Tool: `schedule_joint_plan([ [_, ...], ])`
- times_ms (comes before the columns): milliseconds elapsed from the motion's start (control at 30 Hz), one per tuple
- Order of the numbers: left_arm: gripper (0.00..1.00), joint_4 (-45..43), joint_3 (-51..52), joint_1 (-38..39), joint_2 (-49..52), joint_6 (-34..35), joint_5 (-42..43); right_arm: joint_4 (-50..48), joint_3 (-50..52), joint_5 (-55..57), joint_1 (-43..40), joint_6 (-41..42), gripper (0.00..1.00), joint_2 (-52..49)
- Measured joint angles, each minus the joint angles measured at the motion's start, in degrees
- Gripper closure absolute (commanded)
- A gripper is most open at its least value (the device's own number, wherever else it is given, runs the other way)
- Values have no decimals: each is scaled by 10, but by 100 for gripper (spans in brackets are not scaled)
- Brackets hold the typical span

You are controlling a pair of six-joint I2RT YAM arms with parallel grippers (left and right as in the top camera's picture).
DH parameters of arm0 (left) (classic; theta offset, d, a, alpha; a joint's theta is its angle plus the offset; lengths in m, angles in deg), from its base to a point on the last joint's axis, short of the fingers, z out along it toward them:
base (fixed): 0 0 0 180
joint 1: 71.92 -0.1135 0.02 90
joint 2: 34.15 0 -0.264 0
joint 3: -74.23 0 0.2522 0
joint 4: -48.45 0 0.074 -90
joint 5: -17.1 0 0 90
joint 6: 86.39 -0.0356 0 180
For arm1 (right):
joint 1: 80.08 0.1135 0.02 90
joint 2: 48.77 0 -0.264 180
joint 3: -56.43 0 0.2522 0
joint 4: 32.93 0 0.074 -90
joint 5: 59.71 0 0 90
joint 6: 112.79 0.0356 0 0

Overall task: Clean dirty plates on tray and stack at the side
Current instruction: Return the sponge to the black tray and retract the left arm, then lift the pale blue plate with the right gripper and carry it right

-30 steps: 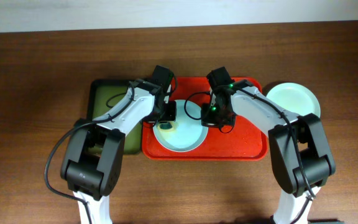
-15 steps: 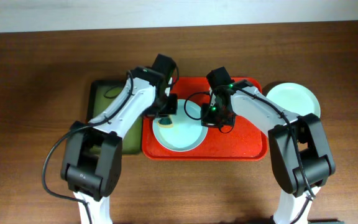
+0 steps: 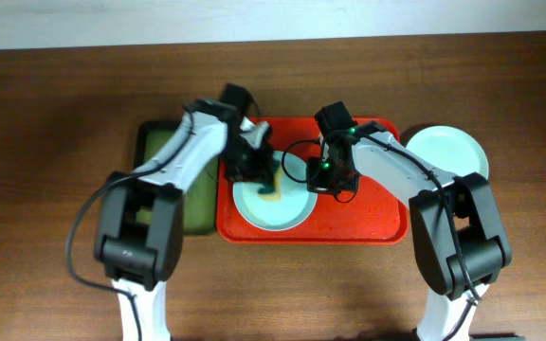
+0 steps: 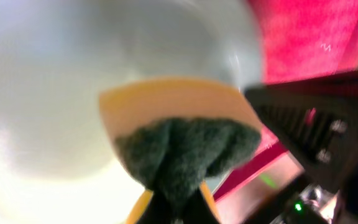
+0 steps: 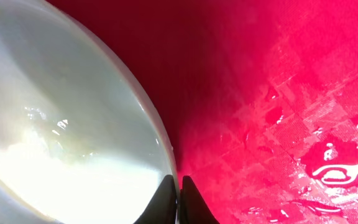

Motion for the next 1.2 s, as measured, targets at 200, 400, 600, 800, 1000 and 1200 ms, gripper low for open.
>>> schedule_joint_plan([
  [200,100,186,-82,-38,-99,20,-375,0,0,0,0,0,95,0],
  [400,100,67,63,-134,-96,39,-433,0,0,0,0,0,94,0],
  [600,26,17,135,-135,-95,44,-419,0,0,0,1,0,78,0],
  [800,1,103,-140,-209,-138,45,-358,-2,1,0,1,1,57,0],
  [1000,1,106,-149,-276,-157,45,-353,-47,22,0,14,-1,96,0],
  [1200,1,107,-149,-276,-157,45,-350,90,-42,-13,-41,-5,96,0],
])
